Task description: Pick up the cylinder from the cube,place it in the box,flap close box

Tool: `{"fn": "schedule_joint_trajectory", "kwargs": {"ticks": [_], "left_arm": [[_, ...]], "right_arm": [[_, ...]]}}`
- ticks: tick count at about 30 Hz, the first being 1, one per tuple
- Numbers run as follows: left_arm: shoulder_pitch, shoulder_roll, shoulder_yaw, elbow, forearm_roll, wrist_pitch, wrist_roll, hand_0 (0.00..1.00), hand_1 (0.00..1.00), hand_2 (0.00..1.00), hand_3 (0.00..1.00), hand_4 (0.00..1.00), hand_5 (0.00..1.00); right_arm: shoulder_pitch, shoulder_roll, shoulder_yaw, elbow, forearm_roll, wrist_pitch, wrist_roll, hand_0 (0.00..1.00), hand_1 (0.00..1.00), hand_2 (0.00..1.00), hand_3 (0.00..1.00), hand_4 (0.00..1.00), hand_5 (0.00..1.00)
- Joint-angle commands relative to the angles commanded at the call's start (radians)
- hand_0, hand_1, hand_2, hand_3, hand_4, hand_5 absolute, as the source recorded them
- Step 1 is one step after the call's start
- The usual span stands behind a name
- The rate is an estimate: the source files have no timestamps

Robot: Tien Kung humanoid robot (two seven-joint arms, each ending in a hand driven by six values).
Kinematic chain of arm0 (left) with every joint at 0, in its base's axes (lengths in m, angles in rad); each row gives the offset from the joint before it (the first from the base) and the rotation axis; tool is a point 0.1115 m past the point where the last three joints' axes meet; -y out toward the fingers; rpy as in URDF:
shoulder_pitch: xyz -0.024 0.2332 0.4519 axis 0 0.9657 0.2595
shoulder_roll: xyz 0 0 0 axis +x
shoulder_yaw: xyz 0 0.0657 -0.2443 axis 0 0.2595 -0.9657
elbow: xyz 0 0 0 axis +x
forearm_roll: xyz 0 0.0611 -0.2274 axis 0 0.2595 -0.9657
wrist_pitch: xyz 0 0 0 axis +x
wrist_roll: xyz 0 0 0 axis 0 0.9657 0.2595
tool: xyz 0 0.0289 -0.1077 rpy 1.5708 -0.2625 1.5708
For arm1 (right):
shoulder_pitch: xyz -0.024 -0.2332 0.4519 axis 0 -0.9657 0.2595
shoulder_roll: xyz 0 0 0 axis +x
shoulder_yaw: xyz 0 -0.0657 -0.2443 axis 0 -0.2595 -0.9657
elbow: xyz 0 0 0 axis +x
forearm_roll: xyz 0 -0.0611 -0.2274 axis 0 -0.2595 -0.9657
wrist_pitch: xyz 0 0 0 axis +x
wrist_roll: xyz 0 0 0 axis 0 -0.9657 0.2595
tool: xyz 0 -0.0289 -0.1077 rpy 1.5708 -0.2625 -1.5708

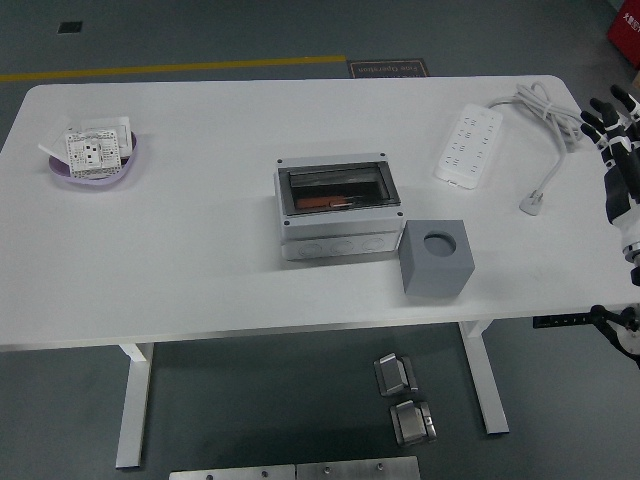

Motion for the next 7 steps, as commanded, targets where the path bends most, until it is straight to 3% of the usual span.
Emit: {"fn": "schedule_joint_trajectory", "kwargs": {"ticks": [7], "left_arm": [[0.0,-0.001,0.0,0.0,0.004,0.003,0.004,0.621,0.641,0.603,0.629,0.679,0.266]], "right_arm": [[0.001,0.007,0.001,0.009,0.023,0.017,-0.011,0.865,0.796,0.806,0.861,0.879,0.525]]}}
